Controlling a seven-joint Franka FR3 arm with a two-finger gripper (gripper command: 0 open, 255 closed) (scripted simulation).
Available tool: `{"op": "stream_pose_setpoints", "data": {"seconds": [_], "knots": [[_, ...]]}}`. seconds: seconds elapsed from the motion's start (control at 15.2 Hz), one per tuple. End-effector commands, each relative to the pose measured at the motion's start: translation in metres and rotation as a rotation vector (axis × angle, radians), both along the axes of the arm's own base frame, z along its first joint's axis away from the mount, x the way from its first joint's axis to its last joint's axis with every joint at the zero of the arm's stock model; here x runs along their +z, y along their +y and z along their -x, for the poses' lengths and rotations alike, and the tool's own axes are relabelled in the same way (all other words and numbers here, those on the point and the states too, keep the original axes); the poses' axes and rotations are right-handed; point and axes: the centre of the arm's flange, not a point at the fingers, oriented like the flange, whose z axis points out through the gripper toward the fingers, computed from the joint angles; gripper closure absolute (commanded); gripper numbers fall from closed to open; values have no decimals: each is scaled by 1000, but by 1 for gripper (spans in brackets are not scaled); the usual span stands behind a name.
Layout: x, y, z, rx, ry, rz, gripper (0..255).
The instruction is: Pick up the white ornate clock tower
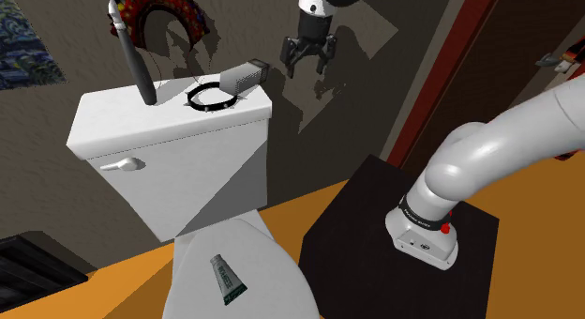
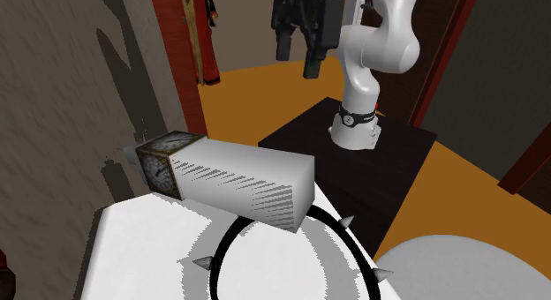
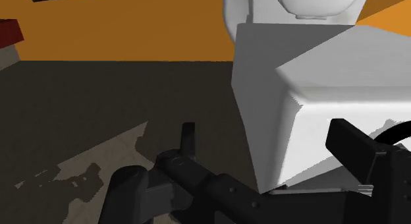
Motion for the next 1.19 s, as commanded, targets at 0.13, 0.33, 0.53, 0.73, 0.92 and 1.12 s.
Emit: {"op": "stream_pose_setpoints", "data": {"seconds": [0.13,0.33,0.53,0.73,0.92,1.12], "knots": [[-9,17,-48,-171,-17,-21,0],[-13,21,-86,-295,-29,-36,0],[-17,20,-124,-419,-42,-50,0],[-21,15,-161,-543,-54,-65,0],[-24,5,-197,-664,-66,-79,0],[-40,5,-197,-664,-66,-79,0]]}}
